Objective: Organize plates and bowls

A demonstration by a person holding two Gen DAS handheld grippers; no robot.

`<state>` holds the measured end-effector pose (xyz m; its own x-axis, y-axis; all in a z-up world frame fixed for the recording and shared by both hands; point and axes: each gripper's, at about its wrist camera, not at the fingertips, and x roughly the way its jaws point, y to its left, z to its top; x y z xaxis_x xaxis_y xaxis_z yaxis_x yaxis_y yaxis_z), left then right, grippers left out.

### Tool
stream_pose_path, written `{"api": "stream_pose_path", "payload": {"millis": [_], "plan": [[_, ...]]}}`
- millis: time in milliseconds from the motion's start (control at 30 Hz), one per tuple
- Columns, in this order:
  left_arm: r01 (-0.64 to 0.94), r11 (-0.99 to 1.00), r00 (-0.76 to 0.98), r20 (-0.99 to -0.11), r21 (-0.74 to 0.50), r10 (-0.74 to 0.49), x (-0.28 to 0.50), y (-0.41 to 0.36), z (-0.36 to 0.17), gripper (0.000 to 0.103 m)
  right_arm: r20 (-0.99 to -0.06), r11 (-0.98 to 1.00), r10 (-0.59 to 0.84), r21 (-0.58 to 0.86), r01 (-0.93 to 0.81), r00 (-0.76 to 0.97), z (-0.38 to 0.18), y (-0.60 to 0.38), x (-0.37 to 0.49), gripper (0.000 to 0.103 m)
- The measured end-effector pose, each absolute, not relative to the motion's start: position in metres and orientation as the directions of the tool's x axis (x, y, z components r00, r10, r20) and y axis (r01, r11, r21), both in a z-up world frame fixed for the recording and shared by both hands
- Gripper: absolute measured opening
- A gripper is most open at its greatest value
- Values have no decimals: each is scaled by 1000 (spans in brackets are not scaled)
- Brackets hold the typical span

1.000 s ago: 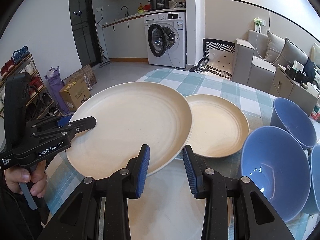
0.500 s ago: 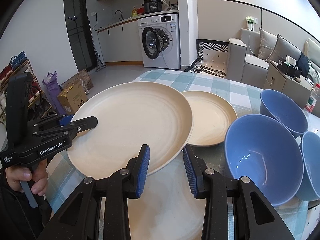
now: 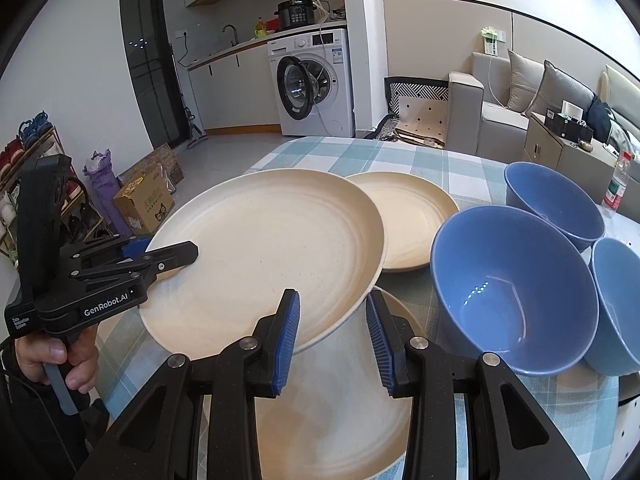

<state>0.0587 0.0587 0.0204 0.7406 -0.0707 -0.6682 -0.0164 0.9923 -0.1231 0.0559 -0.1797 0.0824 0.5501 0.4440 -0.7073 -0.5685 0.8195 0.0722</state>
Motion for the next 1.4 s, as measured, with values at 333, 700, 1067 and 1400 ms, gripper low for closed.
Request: {"api": "stream_pose_path", "payload": {"millis": [333,700,1067,1400], "plan": [[9,994,743,-664,-107,-78,56,50,24,31,-700,828,445,84,-554,559,82,-191,48,36],[61,994,729,-676,-94,-108,58,39,21,31,-704,844,430,92,-528,565,78,-204,34,36],[106,992,709,-694,-68,-123,59,31,17,32,-720,855,407,85,-511,562,70,-212,28,36],[130,991,705,-699,-40,-121,56,24,15,32,-729,861,381,56,-505,569,65,-213,25,36]]}}
